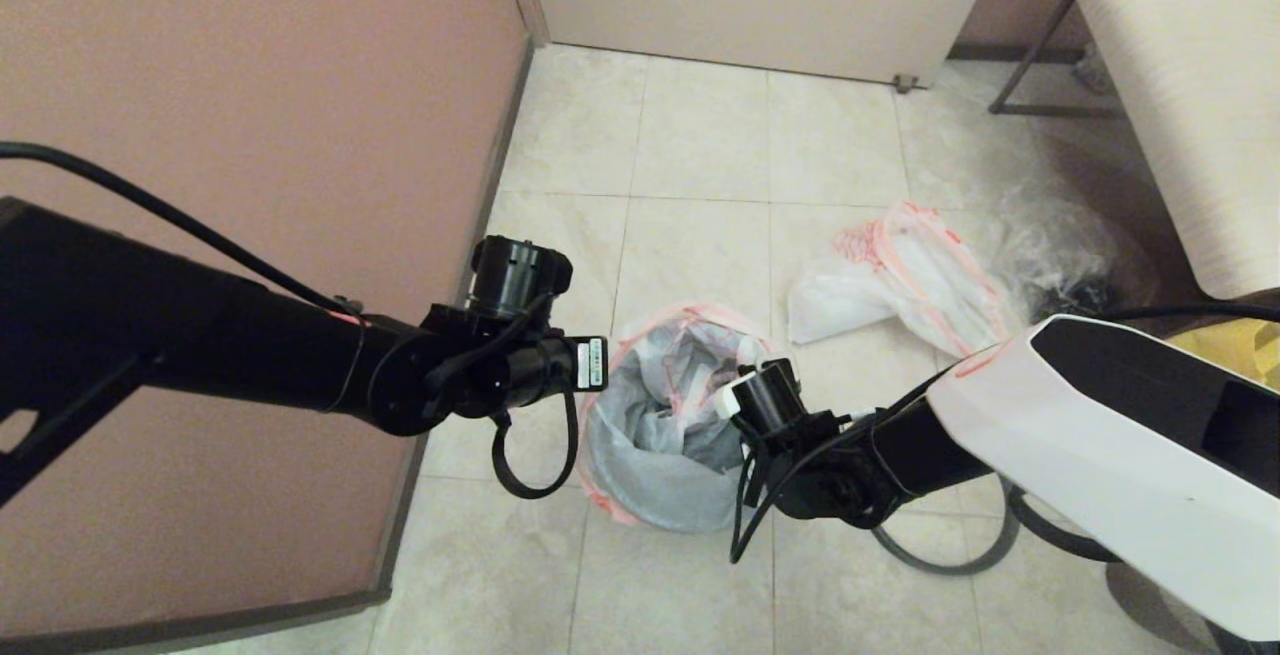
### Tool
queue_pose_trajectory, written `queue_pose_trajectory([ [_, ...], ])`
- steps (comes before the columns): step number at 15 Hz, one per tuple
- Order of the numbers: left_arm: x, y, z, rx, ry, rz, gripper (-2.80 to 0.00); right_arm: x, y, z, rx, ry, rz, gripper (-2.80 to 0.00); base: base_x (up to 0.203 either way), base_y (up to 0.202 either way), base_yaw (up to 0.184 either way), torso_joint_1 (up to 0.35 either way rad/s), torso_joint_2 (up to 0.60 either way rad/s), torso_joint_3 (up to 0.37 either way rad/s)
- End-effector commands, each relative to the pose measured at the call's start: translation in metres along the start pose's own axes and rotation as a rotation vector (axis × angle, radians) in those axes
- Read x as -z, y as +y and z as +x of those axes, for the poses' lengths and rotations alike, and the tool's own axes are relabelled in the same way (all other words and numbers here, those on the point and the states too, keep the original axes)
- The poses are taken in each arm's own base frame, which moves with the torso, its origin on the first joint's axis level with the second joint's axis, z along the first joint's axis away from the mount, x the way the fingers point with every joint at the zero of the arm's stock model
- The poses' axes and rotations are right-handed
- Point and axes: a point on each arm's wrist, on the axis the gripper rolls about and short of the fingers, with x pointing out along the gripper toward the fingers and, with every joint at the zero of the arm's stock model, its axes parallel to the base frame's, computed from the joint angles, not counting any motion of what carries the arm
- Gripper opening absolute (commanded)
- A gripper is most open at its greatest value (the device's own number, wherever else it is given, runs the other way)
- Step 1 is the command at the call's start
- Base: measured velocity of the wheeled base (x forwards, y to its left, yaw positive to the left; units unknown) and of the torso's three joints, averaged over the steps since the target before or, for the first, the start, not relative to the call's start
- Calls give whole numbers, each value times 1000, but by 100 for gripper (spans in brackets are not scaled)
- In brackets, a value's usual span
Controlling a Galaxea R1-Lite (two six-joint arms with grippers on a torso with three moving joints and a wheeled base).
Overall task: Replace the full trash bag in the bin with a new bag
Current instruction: Put the new garbage bag on the trash can
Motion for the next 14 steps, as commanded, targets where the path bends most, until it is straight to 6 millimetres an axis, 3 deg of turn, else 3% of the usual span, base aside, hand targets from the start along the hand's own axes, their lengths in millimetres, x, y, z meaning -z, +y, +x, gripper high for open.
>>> queue_pose_trajectory([
  [1, 1, 0, 1, -2, 1, -1, -280, 9, 5, 12, 5, 19, -12, -280, 0, 0, 0, 0, 0, 0],
  [14, 21, 0, 0, 49, 79, 93, -280, 0, 2, 7, 5, 2, -83, -280, 0, 0, 0, 0, 0, 0],
])
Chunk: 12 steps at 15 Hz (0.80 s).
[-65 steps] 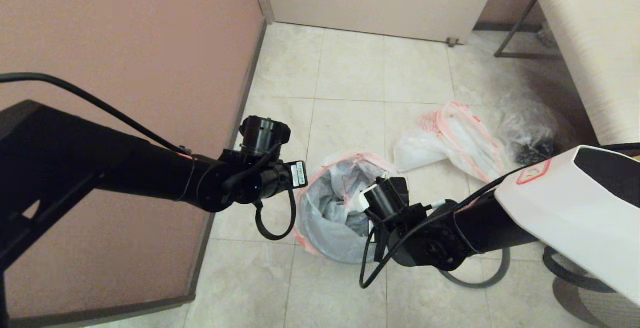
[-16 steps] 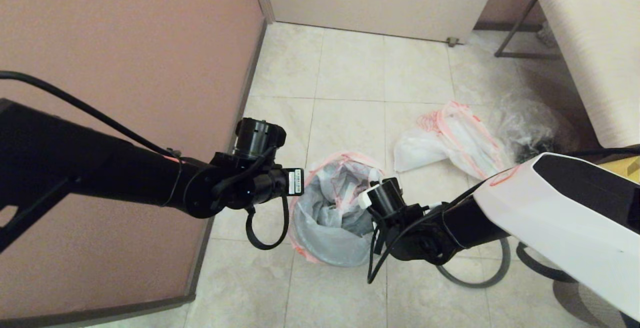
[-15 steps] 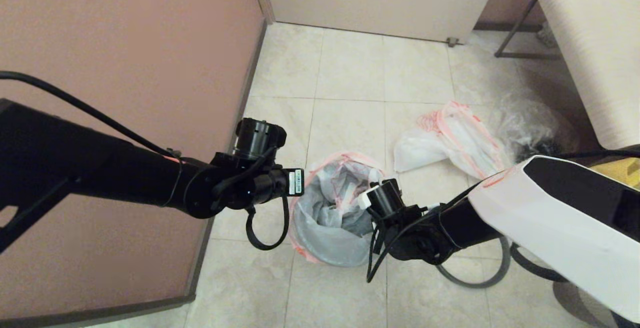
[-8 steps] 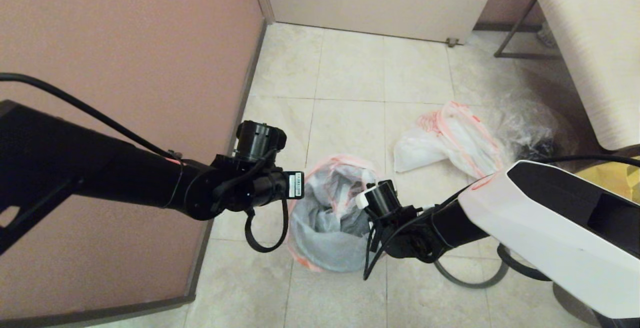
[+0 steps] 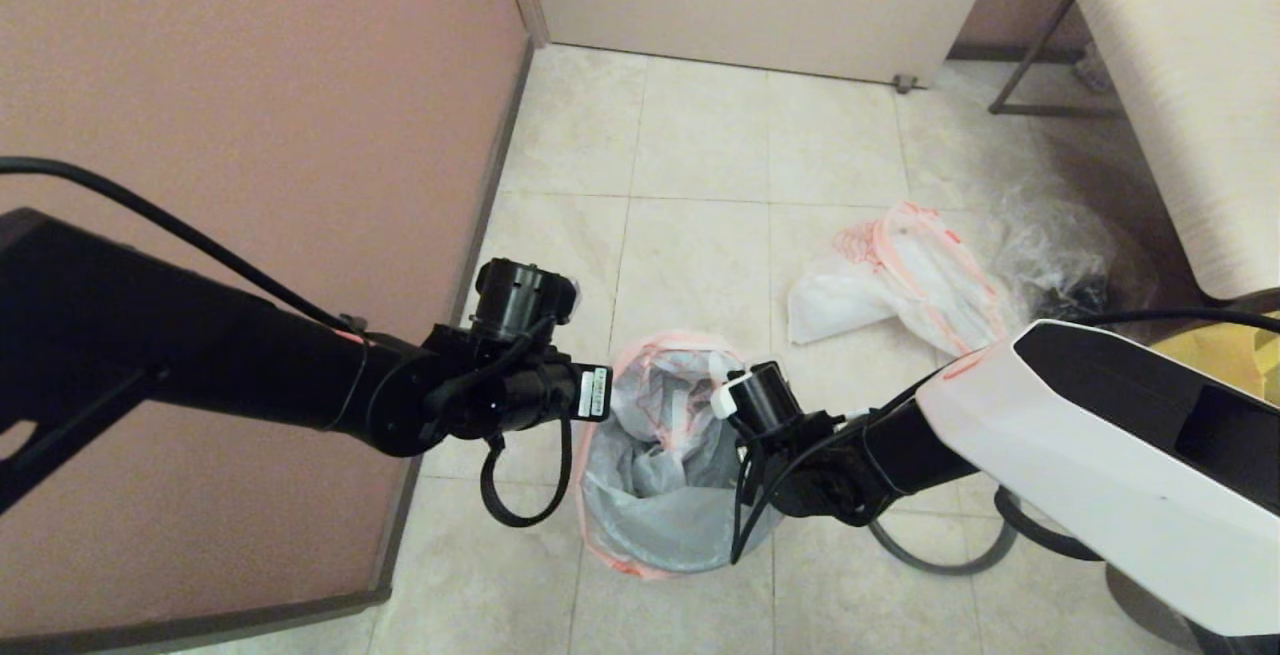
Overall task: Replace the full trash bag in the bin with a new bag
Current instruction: Put the new garbage bag on the trash can
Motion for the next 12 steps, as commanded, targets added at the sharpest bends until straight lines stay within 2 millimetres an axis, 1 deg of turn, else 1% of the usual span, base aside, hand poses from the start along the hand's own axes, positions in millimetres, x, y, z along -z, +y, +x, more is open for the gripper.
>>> queue_pose_trajectory([
  [1, 4, 0, 0, -2, 12, 3, -280, 1, 0, 1, 4, 0, 1, -280, 0, 0, 0, 0, 0, 0],
  [2, 4, 0, -1, -1, 13, 4, -280, 1, 1, 2, 4, 0, 1, -280, 0, 0, 0, 0, 0, 0],
  [3, 8, 0, -4, 1, 21, 11, 0, 1, 2, 3, 3, 0, 3, -280, 0, 0, 0, 0, 0, 0],
  [5, 10, -2, -5, 5, 26, 30, 0, 1, 3, 4, 2, -1, 4, -280, 0, 0, 0, 0, 0, 0],
  [7, 12, -3, -2, 3, 38, 35, 0, -1, 3, 4, 2, -4, 6, -280, 0, 0, 0, 0, 0, 0],
  [8, 15, -3, 2, 1, 49, 37, 0, -2, 4, 3, 0, -8, 9, -280, 0, 0, 0, 0, 0, 0],
  [10, 23, -1, 16, -12, 79, 56, 0, -2, 5, 2, -4, -9, 7, -280, 0, 0, 0, 0, 0, 0],
  [12, 25, 1, 30, -22, 77, 61, 0, -2, 5, 2, -7, -10, 7, -280, 0, 0, 0, 0, 0, 0],
])
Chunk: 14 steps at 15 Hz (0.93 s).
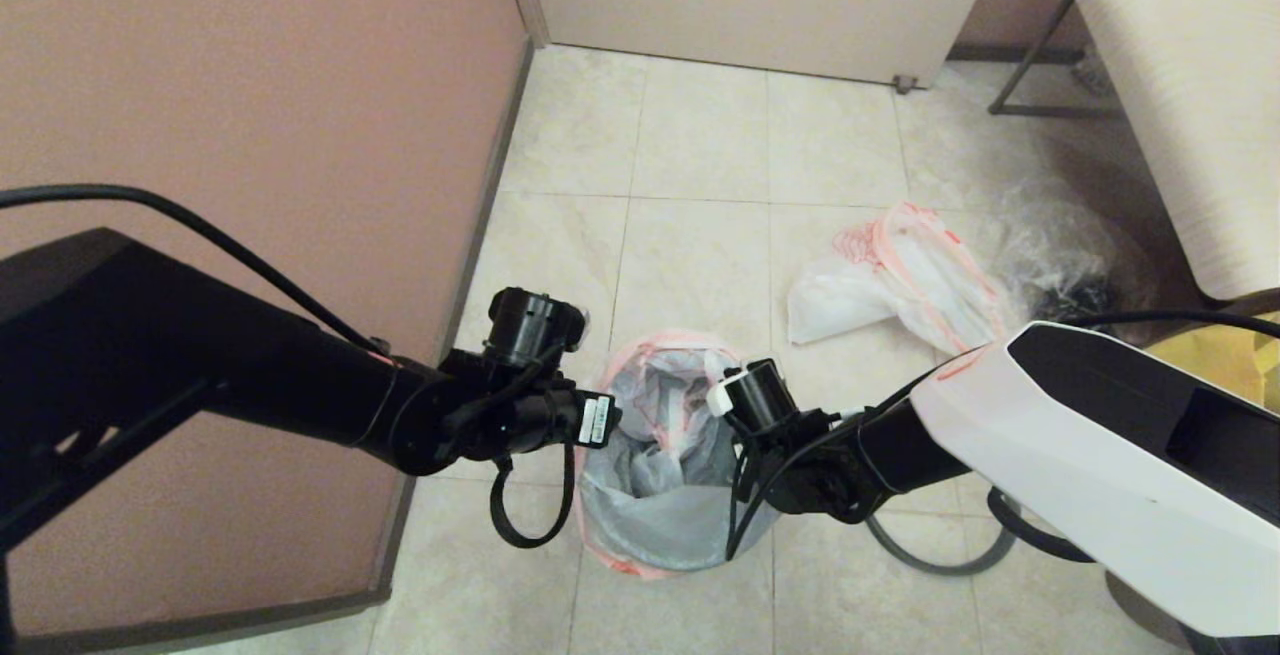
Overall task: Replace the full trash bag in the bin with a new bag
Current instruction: Put the new garbage bag on the trash can
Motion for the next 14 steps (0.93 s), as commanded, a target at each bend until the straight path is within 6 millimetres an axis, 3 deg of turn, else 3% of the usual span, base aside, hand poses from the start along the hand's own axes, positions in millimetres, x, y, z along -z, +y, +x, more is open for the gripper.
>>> queue_pose_trajectory([
  [1, 6, 1, 16, -13, 14, -3, 0, 0, 0, 0, 2, -2, 1, -280, 0, 0, 0, 0, 0, 0],
  [2, 3, 3, 17, -17, -11, -13, -280, 0, 0, 0, 3, -1, 4, -280, 0, 0, 0, 0, 0, 0],
  [10, -4, 27, 14, -73, -27, -47, -280, 2, -2, 4, 10, 7, 5, -280, 0, 0, 0, 0, 0, 0],
  [14, -2, 32, 39, -107, -12, -65, -280, 1, -2, 3, 8, 4, 8, -280, 0, 0, 0, 0, 0, 0],
])
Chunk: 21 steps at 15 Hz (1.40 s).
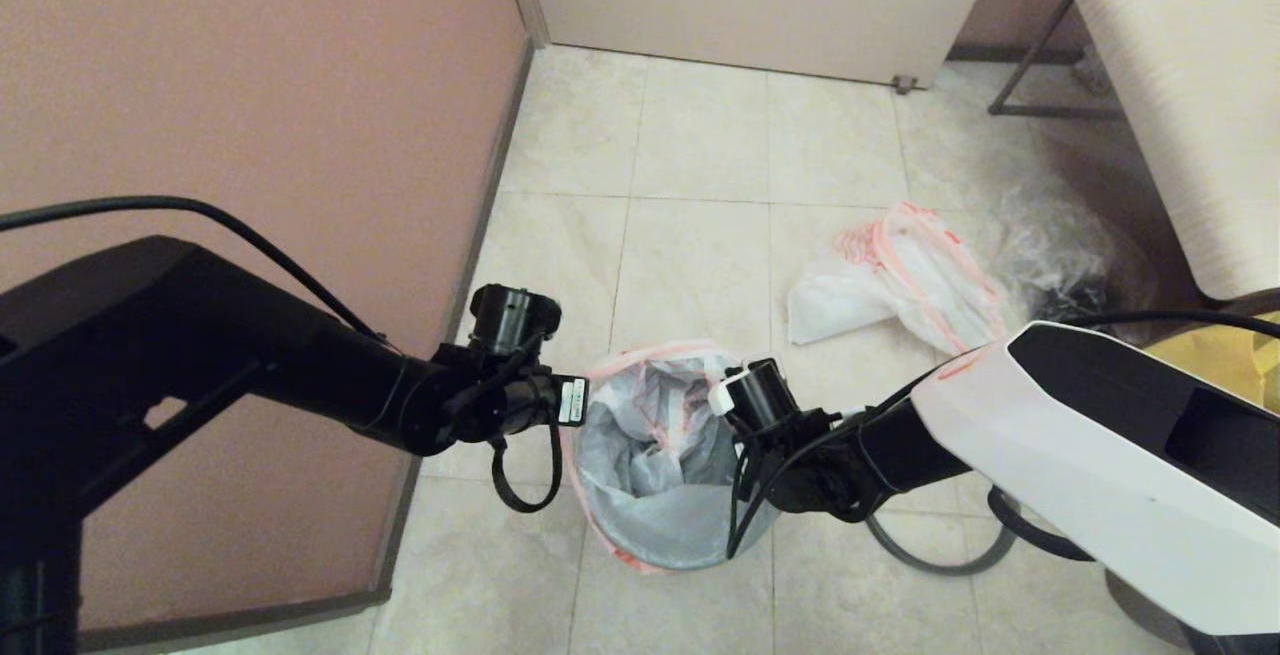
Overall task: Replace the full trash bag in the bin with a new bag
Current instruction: Put the new garbage bag on the trash can
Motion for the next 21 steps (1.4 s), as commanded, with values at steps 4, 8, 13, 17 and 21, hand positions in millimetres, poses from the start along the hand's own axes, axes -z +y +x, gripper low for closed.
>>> queue_pose_trajectory([
  [4, 18, 1, 44, -32, 59, -3, -280, 0, -1, 2, -14, 4, 8, -280, 0, 0, 0, 0, 0, 0],
  [8, 16, 3, 76, -77, -6, -124, -280, -2, -5, 1, -14, 1, 17, -280, 0, 0, 0, 0, 0, 0],
  [13, -21, 0, 70, 12, -265, -294, -280, 1, -8, -2, -27, 16, 8, -280, 0, 0, 0, 0, 0, 0],
  [17, -34, 0, 70, 89, -301, -428, -280, 8, -4, -2, -62, 37, -9, -280, 0, 0, 0, 0, 0, 0],
  [21, -13, 6, 102, 56, -248, -426, -280, 9, -5, -8, -124, 50, -31, -280, 0, 0, 0, 0, 0, 0],
])
